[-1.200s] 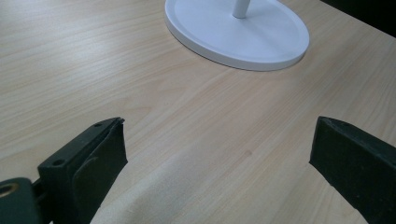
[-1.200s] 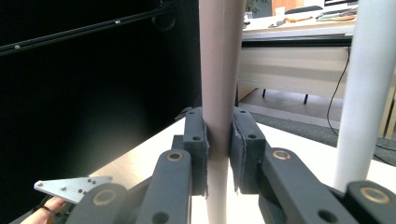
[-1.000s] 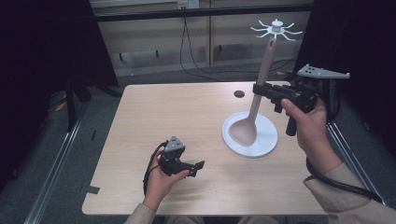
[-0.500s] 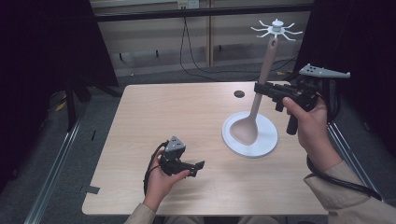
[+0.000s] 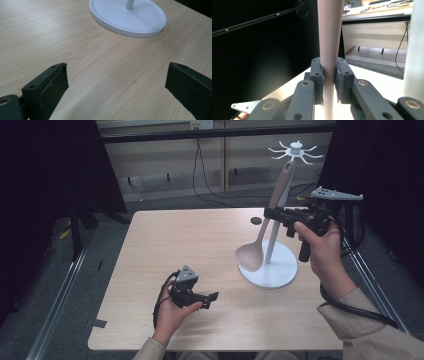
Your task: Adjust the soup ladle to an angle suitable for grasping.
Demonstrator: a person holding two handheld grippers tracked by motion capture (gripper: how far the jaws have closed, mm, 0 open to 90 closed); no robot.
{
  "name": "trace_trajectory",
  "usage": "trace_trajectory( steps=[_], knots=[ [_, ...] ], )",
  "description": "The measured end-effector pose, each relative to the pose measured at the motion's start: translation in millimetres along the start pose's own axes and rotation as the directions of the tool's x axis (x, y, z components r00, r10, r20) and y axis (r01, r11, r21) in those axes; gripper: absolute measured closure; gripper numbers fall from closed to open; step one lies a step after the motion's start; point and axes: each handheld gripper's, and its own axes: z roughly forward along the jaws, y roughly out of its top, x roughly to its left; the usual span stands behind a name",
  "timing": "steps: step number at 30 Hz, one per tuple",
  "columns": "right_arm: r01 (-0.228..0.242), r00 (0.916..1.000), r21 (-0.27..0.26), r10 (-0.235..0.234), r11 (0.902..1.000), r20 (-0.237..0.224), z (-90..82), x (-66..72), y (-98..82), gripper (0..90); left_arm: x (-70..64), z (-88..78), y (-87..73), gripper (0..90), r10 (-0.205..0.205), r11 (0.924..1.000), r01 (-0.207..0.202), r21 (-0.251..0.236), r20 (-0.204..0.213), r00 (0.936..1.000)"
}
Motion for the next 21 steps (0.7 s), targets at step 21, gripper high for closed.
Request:
trace_trajectory(
  steps=[21],
  knots=[
    [0.026,0.9994,0.012,-0.026,0.9996,0.022,-1.8,-11.4,5.2,78.1,-0.1,1.4,-1.5,4.5,0.003,1.0,-0.003,0.009,0.0,1.0]
  ],
)
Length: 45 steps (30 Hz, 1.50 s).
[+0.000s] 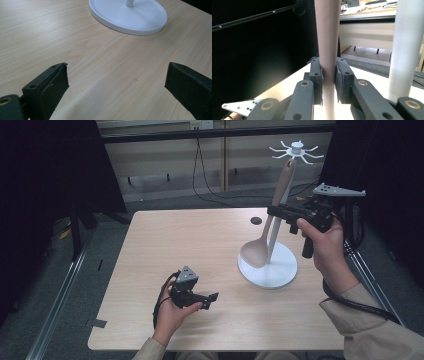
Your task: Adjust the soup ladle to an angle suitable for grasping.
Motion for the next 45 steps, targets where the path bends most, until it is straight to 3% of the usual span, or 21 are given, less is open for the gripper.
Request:
trace_trajectory(
  steps=[8,11,16,25,45],
  knots=[
    [-0.009,0.9999,-0.014,0.009,0.9999,0.011,-6.8,-4.1,-4.1,78.1,0.7,-0.9,-0.9,4.7,0.011,0.9999,-0.01,0.009,-0.005,0.9999],
    [-0.034,0.9994,-0.03,0.034,0.999,0.008,-10.7,-8.6,-6.8,77.8,0.2,-0.7,-0.9,4.7,0.011,0.9999,-0.011,0.008,-0.005,0.9999],
    [-0.023,0.999,-0.026,0.024,0.9994,0.037,-10.7,-11.9,-6.1,76.9,0.4,0.3,-1.1,4.8,0.012,0.9999,-0.012,0.01,-0.001,0.9999],
    [0.0,0.9989,-0.04,0.002,0.9992,0.047,-5.8,-12.5,-7.5,76.0,1.6,-1.2,-2.3,4.9,0.014,0.9998,-0.014,0.014,-0.007,0.9999],
    [0.013,0.996,-0.039,-0.01,0.9992,0.089,4.2,-11.9,-4.1,57.1,4.0,-5.9,-4.6,5.0,0.018,0.9997,-0.017,0.015,-0.019,0.9997]
  ],
)
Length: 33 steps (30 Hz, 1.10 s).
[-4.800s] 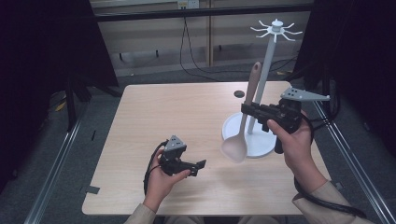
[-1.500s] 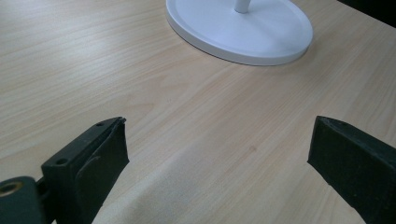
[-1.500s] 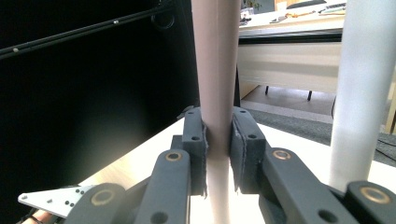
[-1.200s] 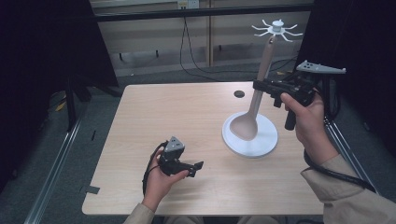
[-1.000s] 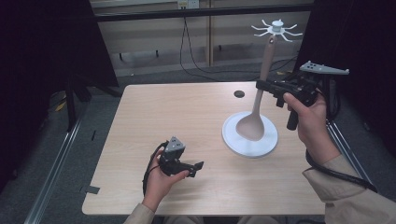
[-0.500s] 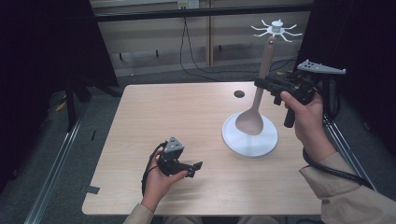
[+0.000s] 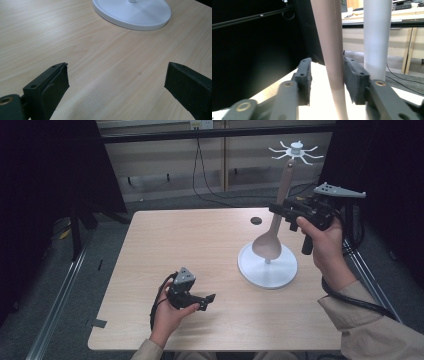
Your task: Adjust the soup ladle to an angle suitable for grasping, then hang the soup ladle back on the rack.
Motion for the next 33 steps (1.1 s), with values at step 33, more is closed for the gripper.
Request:
trace_trajectory(
  steps=[33],
  knots=[
    [0.015,0.9965,0.046,-0.019,0.9988,0.081,-9.1,2.0,-3.5,24.1,-1.1,-0.2,-1.3,5.0,0.012,0.9999,-0.012,0.011,0.003,0.9999]
  ],
)
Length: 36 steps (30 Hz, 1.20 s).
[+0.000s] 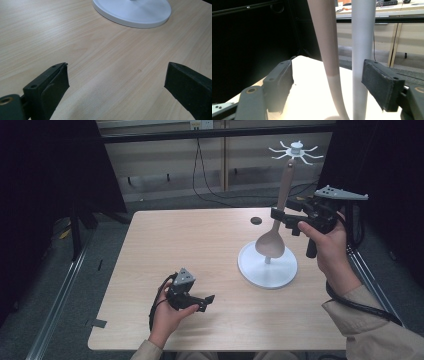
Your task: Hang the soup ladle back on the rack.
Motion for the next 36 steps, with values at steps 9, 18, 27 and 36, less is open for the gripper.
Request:
trace_trajectory(
  steps=[9,18,27,36],
  knots=[
    [0.056,0.9981,0.048,-0.058,0.9973,0.024,-6.7,3.8,-13.2,17.9,-1.5,3.1,2.6,5.0,0.006,1.0,-0.006,-0.001,0.005,1.0],
    [0.085,0.996,0.083,-0.087,0.9929,0.02,-13.3,9.6,-28.0,14.0,-1.9,2.1,3.2,5.0,0.011,0.9999,-0.011,0.0,0.008,0.9999],
    [0.134,0.9903,0.125,-0.138,0.9831,0.02,-19.4,14.2,-47.5,12.8,-2.4,2.7,2.8,5.0,0.014,0.9999,-0.014,0.001,0.01,0.9999],
    [0.133,0.9904,0.151,-0.137,0.9795,0.018,-27.5,10.3,-70.4,12.3,-2.8,2.7,2.7,5.0,0.013,0.9999,-0.013,0.001,0.009,0.9999]
  ],
)
